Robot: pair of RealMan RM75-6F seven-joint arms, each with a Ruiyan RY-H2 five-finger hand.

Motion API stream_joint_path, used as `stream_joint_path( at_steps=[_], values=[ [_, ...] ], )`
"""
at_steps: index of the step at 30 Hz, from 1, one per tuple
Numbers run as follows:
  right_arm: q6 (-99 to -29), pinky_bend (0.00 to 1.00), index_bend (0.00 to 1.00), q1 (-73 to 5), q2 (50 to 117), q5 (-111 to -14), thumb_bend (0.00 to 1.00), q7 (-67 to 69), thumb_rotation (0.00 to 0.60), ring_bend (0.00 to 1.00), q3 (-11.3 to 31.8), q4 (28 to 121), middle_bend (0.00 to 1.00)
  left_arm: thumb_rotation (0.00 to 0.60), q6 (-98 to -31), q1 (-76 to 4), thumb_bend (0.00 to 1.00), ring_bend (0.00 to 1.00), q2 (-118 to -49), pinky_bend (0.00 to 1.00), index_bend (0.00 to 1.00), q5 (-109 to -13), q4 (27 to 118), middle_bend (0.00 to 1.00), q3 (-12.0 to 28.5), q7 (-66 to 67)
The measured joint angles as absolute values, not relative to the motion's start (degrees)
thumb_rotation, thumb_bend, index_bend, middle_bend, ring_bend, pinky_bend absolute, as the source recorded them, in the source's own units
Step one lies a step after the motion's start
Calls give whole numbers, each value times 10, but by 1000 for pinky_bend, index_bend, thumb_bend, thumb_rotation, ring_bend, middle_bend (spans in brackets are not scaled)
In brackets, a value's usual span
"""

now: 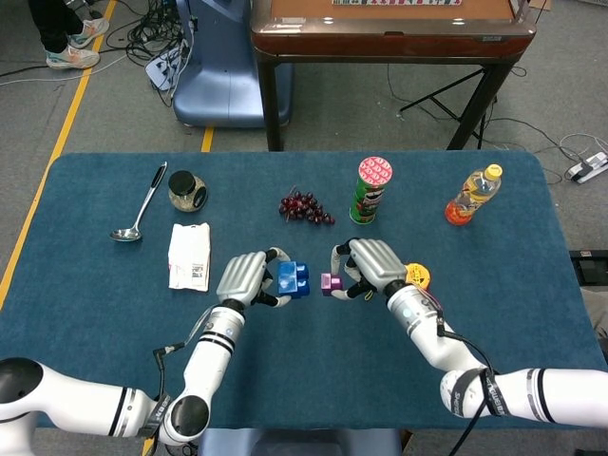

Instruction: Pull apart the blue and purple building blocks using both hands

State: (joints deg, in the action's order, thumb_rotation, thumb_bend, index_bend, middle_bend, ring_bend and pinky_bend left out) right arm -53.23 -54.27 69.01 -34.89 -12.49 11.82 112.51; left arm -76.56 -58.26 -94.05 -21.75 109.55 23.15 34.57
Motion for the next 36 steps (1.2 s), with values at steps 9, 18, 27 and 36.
stream_joint_path(
  at_steps=[9,18,27,36],
  values=[
    [-518,1000,717,-542,695,-341,377,-150,600,1000,91,1089,1000,600,-760,-558,485,1000,-936,1000,589,-230,1078,1000,190,343],
    [-526,1000,715,-562,749,-316,371,-219,600,1000,61,1036,1000,600,-755,-541,478,1000,-950,1000,576,-260,1042,1000,148,355],
    [-538,1000,308,-566,778,-308,29,-250,600,1000,50,1008,1000,600,-751,-530,278,1000,-964,1000,313,-283,1010,1000,127,380],
    [-570,1000,60,-545,768,-342,0,-249,600,1000,49,1021,1000,600,-760,-521,42,1000,-968,1000,21,-302,999,1000,126,400]
  ],
)
